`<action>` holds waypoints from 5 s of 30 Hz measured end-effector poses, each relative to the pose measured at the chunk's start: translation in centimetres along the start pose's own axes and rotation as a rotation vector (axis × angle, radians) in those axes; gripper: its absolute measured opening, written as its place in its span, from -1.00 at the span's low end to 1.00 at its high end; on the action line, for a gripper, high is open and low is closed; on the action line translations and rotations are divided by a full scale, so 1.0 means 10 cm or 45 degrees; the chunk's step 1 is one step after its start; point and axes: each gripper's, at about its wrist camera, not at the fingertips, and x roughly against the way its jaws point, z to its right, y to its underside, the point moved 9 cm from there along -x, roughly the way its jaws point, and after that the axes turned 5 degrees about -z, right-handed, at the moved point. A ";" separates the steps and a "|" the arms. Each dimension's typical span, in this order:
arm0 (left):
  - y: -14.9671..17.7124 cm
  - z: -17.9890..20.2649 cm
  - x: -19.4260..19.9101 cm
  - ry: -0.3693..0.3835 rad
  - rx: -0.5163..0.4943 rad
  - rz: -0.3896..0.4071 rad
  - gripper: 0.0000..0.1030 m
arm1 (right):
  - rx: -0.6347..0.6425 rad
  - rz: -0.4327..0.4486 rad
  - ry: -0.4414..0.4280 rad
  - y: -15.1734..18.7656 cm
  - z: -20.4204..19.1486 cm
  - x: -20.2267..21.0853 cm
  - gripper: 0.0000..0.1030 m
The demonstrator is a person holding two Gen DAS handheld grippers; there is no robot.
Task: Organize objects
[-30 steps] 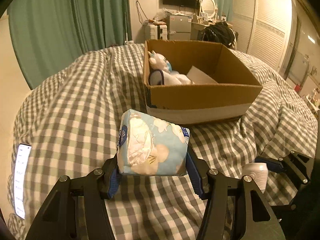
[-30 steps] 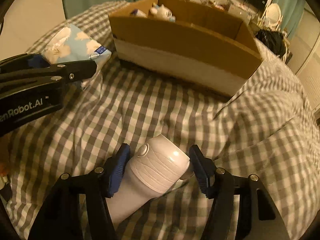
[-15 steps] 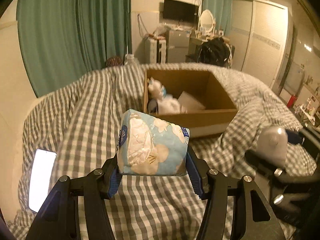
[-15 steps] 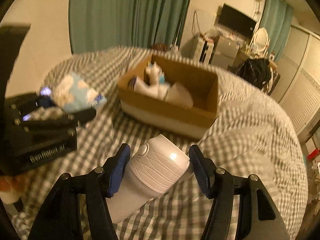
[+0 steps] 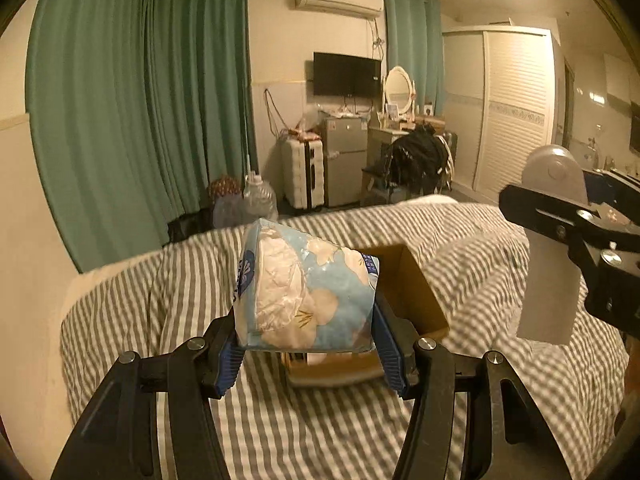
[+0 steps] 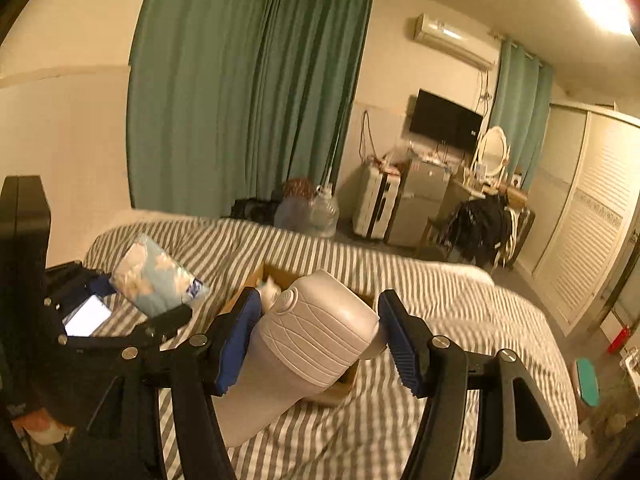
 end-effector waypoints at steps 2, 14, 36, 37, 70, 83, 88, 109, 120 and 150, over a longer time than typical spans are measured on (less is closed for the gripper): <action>-0.13 0.00 -0.11 -0.003 0.001 0.007 0.14 | 0.009 0.017 0.018 -0.17 0.07 -0.11 0.18; -0.54 0.08 -1.36 0.001 0.020 -0.045 0.14 | -0.073 -0.008 0.019 -0.55 0.45 -1.41 0.18; 0.43 0.38 -2.45 0.010 -0.122 -0.371 0.14 | -0.117 -0.310 -0.006 0.48 0.60 -2.92 0.19; 0.45 0.39 -2.47 0.011 -0.121 -0.376 0.14 | -0.121 -0.318 -0.008 0.50 0.59 -2.97 0.19; -0.07 0.17 -1.53 0.025 0.008 -0.160 0.78 | -0.279 -0.070 0.019 0.11 0.81 -1.92 0.60; -0.91 -0.28 0.33 -0.087 0.120 0.239 0.96 | -0.268 0.291 0.117 -0.64 0.86 -0.06 0.89; -0.93 -0.28 0.87 -0.095 0.094 0.359 1.00 | -0.245 0.405 0.152 -0.79 0.82 0.56 0.96; 0.44 -0.10 0.09 -0.246 0.091 0.278 1.00 | -0.270 0.188 0.225 0.75 0.48 -0.12 0.99; 0.69 -0.20 -0.20 -0.281 0.119 0.194 1.00 | -0.409 0.148 0.250 1.07 0.68 -0.44 0.99; 0.73 -0.13 -0.24 -0.268 0.099 0.139 1.00 | -0.414 0.158 0.274 1.08 0.71 -0.42 0.99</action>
